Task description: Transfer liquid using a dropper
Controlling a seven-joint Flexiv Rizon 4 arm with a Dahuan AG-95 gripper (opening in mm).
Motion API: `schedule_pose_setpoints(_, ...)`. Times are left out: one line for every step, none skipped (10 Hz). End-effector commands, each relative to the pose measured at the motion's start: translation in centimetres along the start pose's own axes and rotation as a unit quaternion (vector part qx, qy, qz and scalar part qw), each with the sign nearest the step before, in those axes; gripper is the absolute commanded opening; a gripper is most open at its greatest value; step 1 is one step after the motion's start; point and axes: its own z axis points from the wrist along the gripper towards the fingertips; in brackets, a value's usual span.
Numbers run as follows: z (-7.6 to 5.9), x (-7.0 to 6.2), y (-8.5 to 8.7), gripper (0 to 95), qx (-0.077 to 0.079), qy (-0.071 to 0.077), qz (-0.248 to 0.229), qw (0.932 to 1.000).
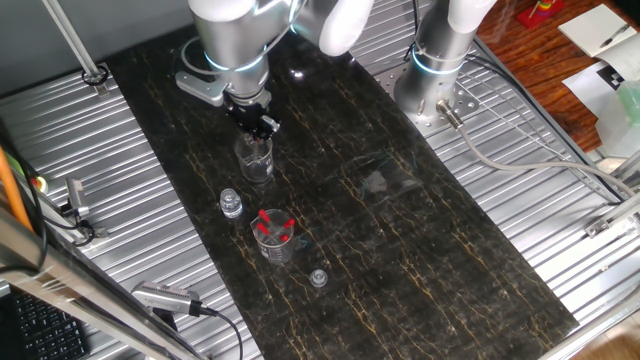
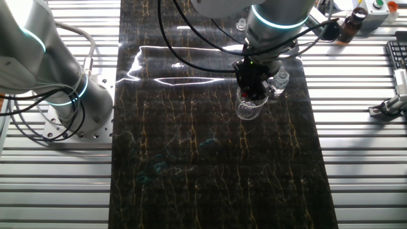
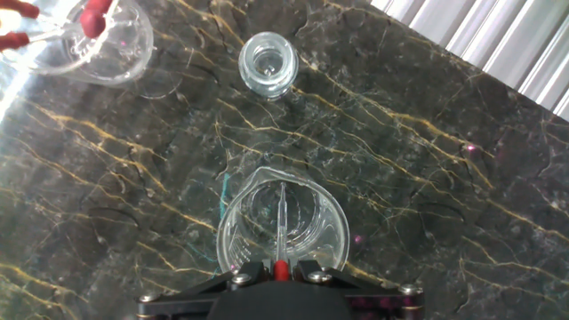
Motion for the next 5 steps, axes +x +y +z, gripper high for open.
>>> schedule_pose_setpoints(0.00,-0.07,-0.02,19.0,-0.001,0.001,-0.003,1.0000)
schedule_pose_setpoints(0.00,-0.07,-0.02,19.0,-0.001,0.002,-0.001,1.0000)
schedule_pose_setpoints(-0.07,-0.04,-0.05,19.0,-0.003,0.005,-0.003,1.0000)
schedule_pose_setpoints(-0.12,0.01,-0.10,19.0,-0.004,0.006,-0.004,1.0000)
schedule_pose_setpoints(-0.33,0.15,-0.22,19.0,-0.005,0.008,-0.006,0.9999)
